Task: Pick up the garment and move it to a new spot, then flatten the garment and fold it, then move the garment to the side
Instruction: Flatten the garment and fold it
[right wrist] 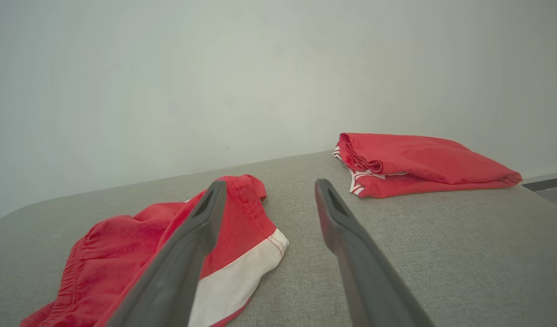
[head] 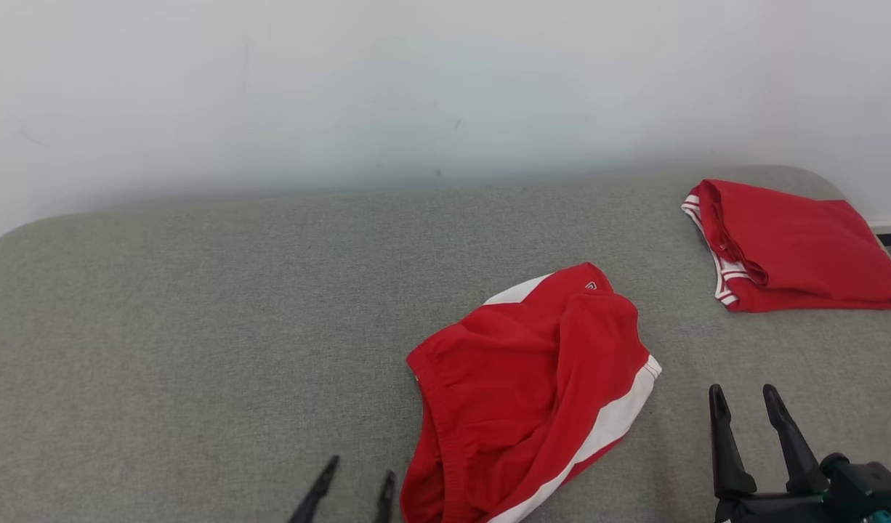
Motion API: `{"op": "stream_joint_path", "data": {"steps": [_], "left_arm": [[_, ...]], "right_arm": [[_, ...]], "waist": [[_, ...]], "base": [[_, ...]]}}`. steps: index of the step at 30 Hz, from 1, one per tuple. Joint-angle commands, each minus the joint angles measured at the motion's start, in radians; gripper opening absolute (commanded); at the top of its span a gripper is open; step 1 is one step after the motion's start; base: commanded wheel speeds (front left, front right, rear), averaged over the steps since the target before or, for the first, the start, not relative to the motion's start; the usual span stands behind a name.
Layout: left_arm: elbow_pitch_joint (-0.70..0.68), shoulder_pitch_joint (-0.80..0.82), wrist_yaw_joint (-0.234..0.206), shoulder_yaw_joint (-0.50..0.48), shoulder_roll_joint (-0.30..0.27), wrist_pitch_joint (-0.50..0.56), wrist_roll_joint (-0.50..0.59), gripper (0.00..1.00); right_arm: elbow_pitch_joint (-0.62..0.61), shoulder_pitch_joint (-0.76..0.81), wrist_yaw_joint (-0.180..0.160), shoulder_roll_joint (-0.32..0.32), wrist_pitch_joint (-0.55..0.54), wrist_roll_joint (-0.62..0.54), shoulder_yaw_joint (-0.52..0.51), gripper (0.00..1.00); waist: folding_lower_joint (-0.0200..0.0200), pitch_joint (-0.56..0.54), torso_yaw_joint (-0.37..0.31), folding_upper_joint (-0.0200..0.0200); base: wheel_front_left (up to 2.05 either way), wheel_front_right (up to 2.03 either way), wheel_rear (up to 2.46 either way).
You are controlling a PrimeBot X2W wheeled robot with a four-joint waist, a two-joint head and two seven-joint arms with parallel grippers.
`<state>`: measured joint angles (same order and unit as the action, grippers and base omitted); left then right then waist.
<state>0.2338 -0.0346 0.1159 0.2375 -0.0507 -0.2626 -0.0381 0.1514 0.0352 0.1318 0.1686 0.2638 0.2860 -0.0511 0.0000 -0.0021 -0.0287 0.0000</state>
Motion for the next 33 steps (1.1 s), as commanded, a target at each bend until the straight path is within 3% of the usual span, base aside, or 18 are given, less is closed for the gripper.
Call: {"op": "stream_joint_path", "data": {"steps": [1,12,23,24,26,33], "left_arm": [[0.007,-0.011,0.008,0.022,0.0,-0.003,0.008,1.0],[0.133,0.022,0.014,0.252,-0.018,-0.003,-0.037,1.0],[0.291,0.102,0.014,0.267,-0.016,-0.003,-0.103,1.0],[0.314,0.108,0.014,0.274,-0.015,-0.003,-0.11,0.92],[0.353,0.122,0.014,0.304,-0.013,-0.003,-0.13,0.0],[0.286,0.138,0.009,0.259,-0.034,-0.003,-0.171,0.0]], "right_arm": [[-0.011,0.016,-0.003,-0.01,0.0,-0.01,-0.005,1.0],[-0.024,0.022,-0.003,-0.026,0.0,-0.013,-0.004,1.0],[-0.019,0.012,-0.003,-0.028,0.0,-0.007,-0.009,1.0],[-0.018,0.01,-0.003,-0.028,0.0,-0.006,-0.009,1.0],[-0.017,0.009,-0.003,-0.026,0.0,-0.005,-0.009,1.0],[-0.02,0.029,-0.003,-0.03,0.0,0.0,-0.026,1.0]], "waist": [[0.0,0.003,-0.008,0.0],[0.0,0.024,-0.053,0.0],[0.0,0.042,-0.073,0.0],[0.0,0.041,-0.074,0.0],[0.0,0.039,-0.075,0.0],[0.0,0.033,-0.042,0.0]], "base": [[0.0,0.0,0.0],[0.0,0.0,0.0],[0.0,0.0,0.0],[0.0,0.0,0.0],[0.0,0.0,0.0],[0.0,0.0,0.0]]}}
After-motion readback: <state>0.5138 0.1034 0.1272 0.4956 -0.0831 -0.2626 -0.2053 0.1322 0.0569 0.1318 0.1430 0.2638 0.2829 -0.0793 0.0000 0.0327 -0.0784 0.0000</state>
